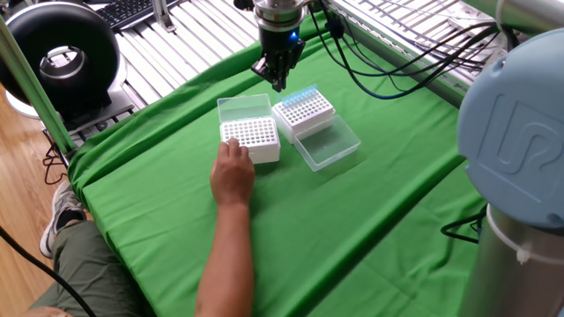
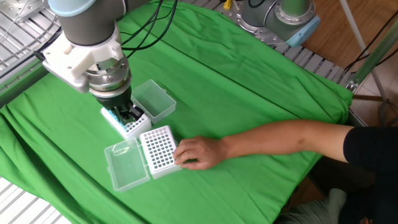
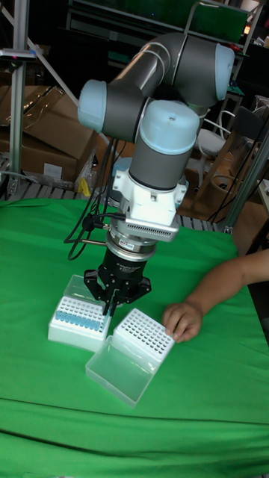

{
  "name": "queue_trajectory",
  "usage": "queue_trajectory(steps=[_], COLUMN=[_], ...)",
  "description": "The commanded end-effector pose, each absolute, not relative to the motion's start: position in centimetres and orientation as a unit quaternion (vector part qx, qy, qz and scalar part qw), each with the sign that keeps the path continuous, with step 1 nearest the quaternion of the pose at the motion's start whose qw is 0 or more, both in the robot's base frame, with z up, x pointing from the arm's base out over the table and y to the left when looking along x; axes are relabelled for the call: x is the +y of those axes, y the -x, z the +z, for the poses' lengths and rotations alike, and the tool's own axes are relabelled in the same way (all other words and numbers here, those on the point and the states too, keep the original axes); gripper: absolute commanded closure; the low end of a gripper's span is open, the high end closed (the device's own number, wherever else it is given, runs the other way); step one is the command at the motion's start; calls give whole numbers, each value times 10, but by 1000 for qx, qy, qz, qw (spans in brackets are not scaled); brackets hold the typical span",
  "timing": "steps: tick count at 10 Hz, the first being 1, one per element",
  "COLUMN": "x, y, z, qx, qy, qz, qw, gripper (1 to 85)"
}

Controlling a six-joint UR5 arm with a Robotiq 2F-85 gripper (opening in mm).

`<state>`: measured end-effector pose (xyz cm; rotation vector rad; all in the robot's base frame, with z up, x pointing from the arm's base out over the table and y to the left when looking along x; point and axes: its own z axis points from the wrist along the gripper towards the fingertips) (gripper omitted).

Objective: Insert a medium pipette tip into the holder for medium pipette tips

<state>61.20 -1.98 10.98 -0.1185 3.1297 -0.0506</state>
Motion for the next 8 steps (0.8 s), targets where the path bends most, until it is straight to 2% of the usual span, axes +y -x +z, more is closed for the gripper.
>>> queue_trajectory(steps=[1,8], x=[-18,-25], y=[-609,-612], z=[111,98], qx=[999,999], qy=[36,47], qz=[-10,-5], qw=[5,18], gripper=[847,847])
